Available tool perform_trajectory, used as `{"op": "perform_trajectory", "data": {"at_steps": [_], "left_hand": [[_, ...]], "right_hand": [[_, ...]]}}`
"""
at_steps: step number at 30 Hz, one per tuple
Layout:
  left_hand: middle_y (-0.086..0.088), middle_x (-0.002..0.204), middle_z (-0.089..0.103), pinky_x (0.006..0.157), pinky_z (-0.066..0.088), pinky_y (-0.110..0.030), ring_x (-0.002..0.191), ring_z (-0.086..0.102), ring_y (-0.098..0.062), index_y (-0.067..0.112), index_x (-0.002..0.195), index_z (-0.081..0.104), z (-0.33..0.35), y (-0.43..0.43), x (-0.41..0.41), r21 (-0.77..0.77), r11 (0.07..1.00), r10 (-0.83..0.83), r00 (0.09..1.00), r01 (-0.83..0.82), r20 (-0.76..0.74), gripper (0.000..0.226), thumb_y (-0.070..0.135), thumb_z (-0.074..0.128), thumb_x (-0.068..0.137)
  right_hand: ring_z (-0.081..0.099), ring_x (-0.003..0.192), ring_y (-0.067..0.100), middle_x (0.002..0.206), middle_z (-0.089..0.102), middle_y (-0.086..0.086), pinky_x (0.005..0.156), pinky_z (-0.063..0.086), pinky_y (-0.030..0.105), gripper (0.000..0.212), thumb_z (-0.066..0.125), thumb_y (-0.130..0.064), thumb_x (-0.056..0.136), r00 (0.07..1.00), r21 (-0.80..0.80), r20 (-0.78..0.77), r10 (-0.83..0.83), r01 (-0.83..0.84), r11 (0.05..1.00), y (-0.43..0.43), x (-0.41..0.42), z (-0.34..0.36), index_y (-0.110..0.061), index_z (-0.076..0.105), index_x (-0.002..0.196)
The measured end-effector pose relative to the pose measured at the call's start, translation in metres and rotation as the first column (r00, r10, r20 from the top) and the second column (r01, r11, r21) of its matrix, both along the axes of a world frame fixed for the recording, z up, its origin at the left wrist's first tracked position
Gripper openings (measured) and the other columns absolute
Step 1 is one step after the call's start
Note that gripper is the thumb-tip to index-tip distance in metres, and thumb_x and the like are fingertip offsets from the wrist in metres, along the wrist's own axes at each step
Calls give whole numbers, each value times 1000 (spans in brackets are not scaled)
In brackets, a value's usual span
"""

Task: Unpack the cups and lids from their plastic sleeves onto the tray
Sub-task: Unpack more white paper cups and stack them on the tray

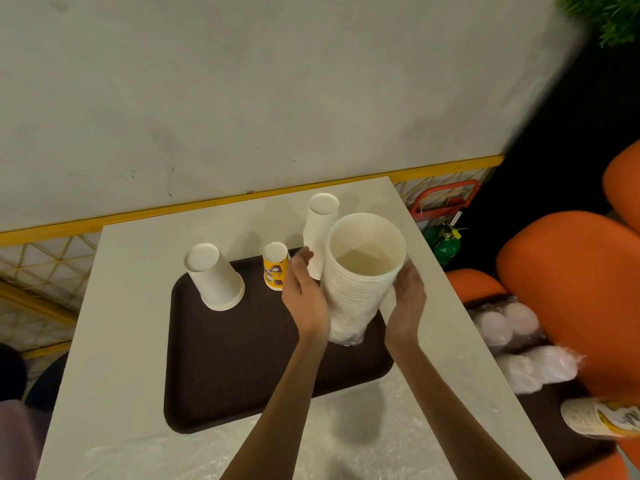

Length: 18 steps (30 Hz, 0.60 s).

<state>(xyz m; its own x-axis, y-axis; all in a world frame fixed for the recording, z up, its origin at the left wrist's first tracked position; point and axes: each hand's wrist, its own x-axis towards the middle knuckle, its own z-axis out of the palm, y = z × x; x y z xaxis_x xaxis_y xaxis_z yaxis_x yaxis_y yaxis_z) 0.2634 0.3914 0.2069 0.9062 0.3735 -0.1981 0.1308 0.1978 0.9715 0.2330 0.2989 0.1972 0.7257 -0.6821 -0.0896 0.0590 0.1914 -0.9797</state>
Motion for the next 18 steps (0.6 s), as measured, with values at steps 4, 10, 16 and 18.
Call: {"op": "perform_trajectory", "data": {"at_steps": [4,10,16,18], "left_hand": [[-10,110,69,98,48,-34,108,63,-22,7,112,65,50,-6,5,-153,985,-55,984,82,168,47,31,25,104],[-14,113,66,85,52,-33,103,63,-24,9,114,64,56,-24,2,-268,950,-133,985,159,112,59,53,27,97],[-6,97,64,72,54,-23,89,64,-16,2,121,53,27,-28,2,-336,933,-99,990,128,102,45,34,26,103],[-3,93,65,70,54,-22,85,66,-14,5,117,56,16,-28,2,-345,931,-90,991,118,95,44,37,29,103]], "right_hand": [[56,119,16,127,60,2,105,42,35,40,23,-41,96,986,36,163,14,-20,999,2,14,44,-31,54,119],[60,103,20,112,61,4,83,53,29,36,23,-48,97,991,124,116,60,-75,989,23,18,47,-34,55,105],[66,85,8,93,64,-7,72,52,18,37,20,-31,104,998,202,61,29,-40,978,27,19,21,-28,56,98],[64,88,6,99,61,-13,85,52,26,34,25,-27,105,999,182,19,37,-40,983,28,17,7,-34,58,103]]}}
